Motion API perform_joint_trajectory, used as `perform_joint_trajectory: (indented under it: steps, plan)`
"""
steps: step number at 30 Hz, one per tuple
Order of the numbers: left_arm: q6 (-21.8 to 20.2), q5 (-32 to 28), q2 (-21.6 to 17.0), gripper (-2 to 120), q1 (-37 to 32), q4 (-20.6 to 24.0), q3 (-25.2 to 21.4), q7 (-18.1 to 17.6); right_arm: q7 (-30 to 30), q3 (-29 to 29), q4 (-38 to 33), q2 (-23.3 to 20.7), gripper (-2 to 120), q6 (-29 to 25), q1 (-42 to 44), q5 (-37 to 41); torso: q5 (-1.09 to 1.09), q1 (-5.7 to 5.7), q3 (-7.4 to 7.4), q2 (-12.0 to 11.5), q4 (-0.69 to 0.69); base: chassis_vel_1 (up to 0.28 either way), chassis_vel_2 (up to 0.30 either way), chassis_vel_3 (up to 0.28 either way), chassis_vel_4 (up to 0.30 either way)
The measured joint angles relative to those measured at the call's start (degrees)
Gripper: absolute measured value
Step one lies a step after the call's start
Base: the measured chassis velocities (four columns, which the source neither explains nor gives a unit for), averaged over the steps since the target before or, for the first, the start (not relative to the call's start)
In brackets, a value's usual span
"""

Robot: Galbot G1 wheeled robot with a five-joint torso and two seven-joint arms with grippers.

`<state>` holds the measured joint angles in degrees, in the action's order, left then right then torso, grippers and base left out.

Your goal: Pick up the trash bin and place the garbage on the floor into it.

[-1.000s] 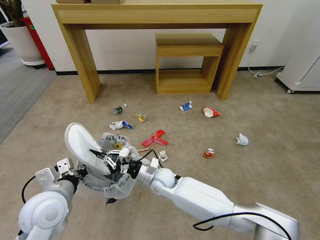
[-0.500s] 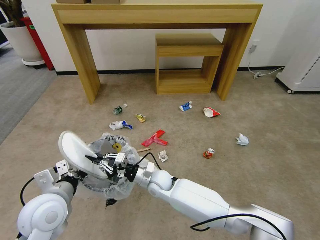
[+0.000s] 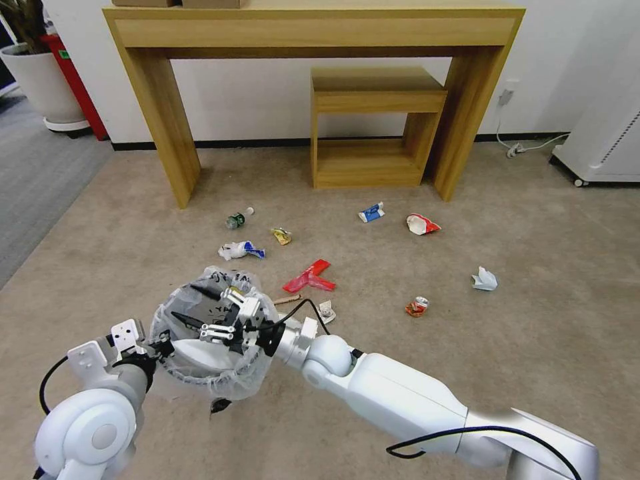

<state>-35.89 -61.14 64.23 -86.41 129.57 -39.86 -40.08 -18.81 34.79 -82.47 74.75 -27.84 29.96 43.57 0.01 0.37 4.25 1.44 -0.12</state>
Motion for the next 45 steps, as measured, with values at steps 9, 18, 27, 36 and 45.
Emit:
perform_joint_trajectory:
  steps: [9,18,27,36,45]
  plan:
    - [0.1,0.2,-0.2,0,0.5,-1.6,-0.7,0.0,9.6,-8.3,-9.3,-4.8,96,8.7,2.3,3.6,0.01,0.00,0.00,0.0,0.00,0.000,0.000,0.000,0.000]
    - [0.1,0.0,-0.8,0,1.2,-4.0,-1.1,0.2,12.6,-18.3,-16.5,-15.5,100,11.5,7.1,4.5,0.02,0.00,0.00,0.0,-0.02,0.000,0.000,0.000,0.000]
    - [0.1,0.2,-0.8,0,2.0,-7.1,-0.5,0.2,12.8,-28.7,-21.6,-21.8,100,12.5,14.9,4.8,0.01,0.00,0.00,0.0,-0.01,0.000,0.000,0.000,0.000]
    - [0.3,1.0,-0.7,0,1.5,-7.6,-0.7,0.3,14.1,-31.6,-22.3,-23.5,100,14.1,17.5,5.7,0.00,0.00,0.00,0.0,0.00,0.000,0.000,0.000,0.000]
    - [0.7,2.7,0.6,0,0.9,-7.8,-0.9,0.9,24.7,-23.8,-18.8,-23.6,100,26.9,14.3,9.7,-0.01,0.00,0.00,0.0,0.00,0.000,0.000,0.000,0.000]
